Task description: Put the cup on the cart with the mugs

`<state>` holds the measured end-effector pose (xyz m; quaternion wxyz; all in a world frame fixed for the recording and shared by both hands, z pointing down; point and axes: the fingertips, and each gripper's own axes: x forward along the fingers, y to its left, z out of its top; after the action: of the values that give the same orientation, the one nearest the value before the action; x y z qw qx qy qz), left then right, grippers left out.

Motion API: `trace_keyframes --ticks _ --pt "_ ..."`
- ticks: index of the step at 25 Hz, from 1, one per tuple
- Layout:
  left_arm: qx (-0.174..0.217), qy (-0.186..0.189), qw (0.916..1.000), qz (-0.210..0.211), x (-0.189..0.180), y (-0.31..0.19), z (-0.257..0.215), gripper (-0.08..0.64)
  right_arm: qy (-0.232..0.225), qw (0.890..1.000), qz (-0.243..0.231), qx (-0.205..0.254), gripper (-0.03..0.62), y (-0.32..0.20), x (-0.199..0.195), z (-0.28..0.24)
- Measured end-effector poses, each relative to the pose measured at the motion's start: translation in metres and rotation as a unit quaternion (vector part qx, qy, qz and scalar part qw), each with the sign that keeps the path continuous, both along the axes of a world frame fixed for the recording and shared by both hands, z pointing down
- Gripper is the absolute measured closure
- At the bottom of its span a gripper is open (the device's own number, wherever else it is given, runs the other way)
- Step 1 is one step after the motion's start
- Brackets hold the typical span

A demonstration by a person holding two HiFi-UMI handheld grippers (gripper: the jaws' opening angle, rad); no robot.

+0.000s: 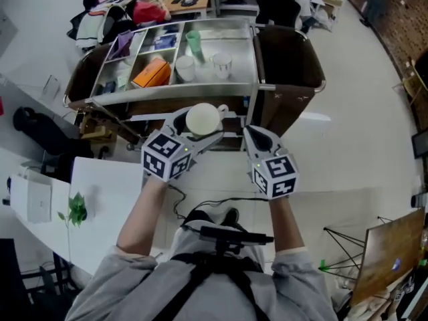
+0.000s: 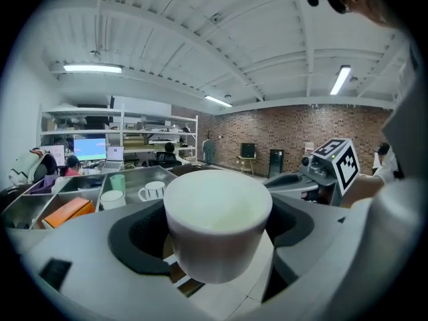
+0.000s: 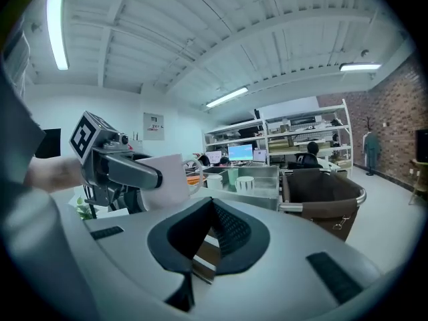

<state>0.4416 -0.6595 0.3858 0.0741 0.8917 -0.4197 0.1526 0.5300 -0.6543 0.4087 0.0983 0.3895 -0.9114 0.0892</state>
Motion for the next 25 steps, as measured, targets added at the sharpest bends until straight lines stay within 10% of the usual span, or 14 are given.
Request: trace_keyframes --ticks 25 --pt "0.049 -0.014 0.9964 0.068 -0.008 -0.323 -0.082 0.132 0.016 0.999 0.026 0.045 0.606 -0.247 -0.064 -0.082"
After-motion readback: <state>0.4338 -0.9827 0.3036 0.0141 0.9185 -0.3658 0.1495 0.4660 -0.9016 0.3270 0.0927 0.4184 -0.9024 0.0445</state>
